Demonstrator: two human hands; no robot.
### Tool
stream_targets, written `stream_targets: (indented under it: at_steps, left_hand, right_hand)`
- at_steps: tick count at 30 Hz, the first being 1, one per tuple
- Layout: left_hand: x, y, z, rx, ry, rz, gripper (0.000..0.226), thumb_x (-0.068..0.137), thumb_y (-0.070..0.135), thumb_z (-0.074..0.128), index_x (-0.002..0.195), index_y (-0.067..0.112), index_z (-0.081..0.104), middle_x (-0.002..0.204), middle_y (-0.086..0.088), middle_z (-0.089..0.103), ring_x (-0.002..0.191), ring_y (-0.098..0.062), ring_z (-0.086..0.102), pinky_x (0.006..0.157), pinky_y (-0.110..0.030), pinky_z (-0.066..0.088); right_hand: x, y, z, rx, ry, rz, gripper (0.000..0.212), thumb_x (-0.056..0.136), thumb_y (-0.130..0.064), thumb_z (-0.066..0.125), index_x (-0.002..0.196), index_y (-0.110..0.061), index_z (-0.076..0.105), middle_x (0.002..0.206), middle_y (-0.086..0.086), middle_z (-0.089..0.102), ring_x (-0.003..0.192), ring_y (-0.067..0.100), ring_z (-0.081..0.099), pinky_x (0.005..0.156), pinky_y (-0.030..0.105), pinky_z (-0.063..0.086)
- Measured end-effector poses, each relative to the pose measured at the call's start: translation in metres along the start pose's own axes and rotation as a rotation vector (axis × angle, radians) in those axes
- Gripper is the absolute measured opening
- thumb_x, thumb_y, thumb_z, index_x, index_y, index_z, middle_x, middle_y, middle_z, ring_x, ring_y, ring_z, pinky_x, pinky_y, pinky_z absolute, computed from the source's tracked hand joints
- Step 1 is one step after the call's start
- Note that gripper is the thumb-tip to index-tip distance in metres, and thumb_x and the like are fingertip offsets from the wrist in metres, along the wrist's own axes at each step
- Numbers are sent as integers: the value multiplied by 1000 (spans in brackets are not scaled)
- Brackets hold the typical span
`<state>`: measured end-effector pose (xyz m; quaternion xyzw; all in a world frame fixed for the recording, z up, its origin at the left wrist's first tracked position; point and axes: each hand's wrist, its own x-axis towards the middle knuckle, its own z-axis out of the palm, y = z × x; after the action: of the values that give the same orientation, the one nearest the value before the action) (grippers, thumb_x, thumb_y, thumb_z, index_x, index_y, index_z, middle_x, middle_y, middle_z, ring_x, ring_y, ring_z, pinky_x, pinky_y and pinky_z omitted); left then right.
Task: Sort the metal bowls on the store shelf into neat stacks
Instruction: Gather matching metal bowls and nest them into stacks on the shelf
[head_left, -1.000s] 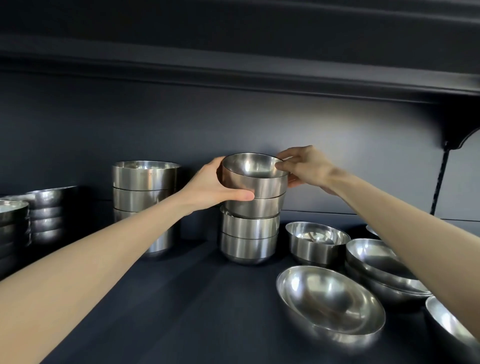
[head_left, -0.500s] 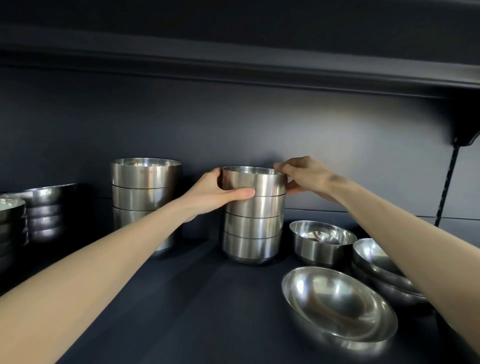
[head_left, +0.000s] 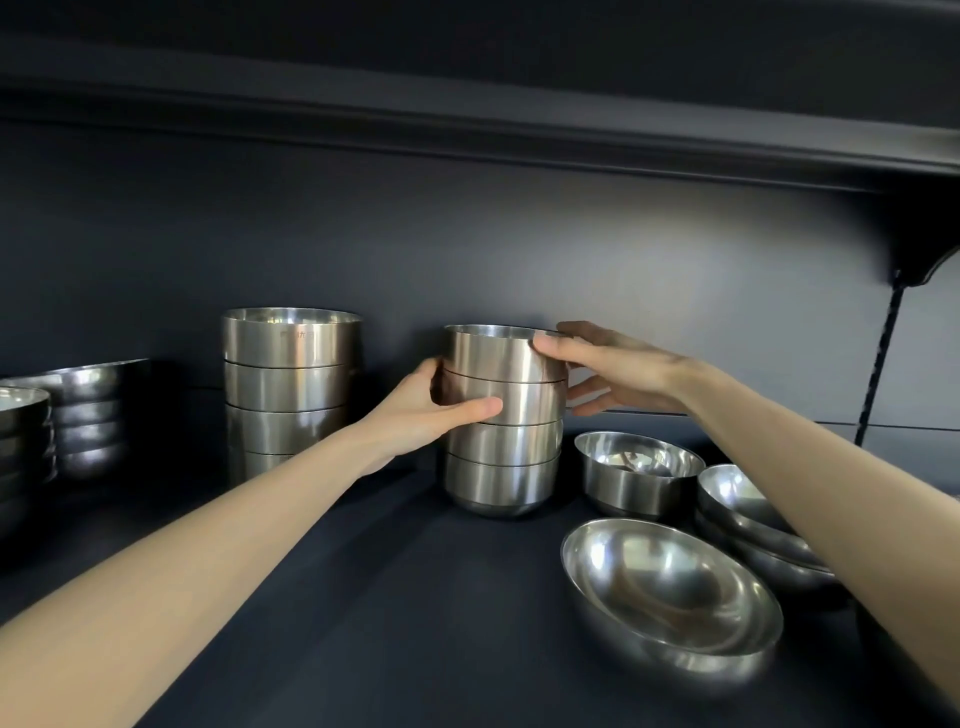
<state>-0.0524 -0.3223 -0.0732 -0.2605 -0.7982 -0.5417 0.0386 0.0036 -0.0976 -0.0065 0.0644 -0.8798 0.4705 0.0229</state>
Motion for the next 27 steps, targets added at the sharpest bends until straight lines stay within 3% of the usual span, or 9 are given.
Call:
stream_targets:
  at_steps: [3, 8, 12, 17, 27]
  left_hand:
    - [-3, -3, 4, -71, -5, -9, 110, 48, 68, 80, 141, 27, 37, 132, 15, 54, 120, -7, 53, 105, -38, 44]
    - [-2, -4, 4, -130, 13, -1, 98, 50, 68, 76, 134, 29, 45, 126, 15, 60, 115, -6, 57, 101, -39, 47]
    - [-3, -6, 4, -141, 3, 8, 87, 63, 60, 77, 137, 27, 43, 129, 14, 58, 117, -7, 56, 101, -39, 47]
    - [-5, -9, 4, -122, -52, -27, 99, 63, 47, 83, 144, 33, 29, 133, 14, 55, 117, -9, 57, 101, -39, 47]
    - [-8, -6, 3, -100, -13, -8, 83, 70, 37, 82, 140, 29, 37, 118, 21, 55, 115, -8, 56, 99, -35, 47]
  right_hand:
    - [0, 6, 6, 40, 1, 7, 108, 54, -66, 73, 146, -44, 21, 140, 4, 45, 109, 36, 61, 92, 46, 54]
    - [-3, 6, 13, 119, 2, -17, 98, 63, -55, 70, 146, -42, 19, 133, 8, 51, 92, 35, 70, 85, 49, 56]
    - [-4, 6, 17, 110, 44, -26, 95, 65, -54, 70, 145, -41, 20, 130, 10, 53, 89, 34, 71, 82, 48, 57]
    - [-7, 7, 19, 115, 22, -1, 101, 61, -55, 73, 144, -48, 15, 135, 15, 51, 89, 34, 71, 84, 47, 57]
    - [-7, 9, 25, 130, 61, -18, 103, 61, -54, 74, 145, -47, 15, 128, 18, 56, 87, 35, 72, 83, 49, 57]
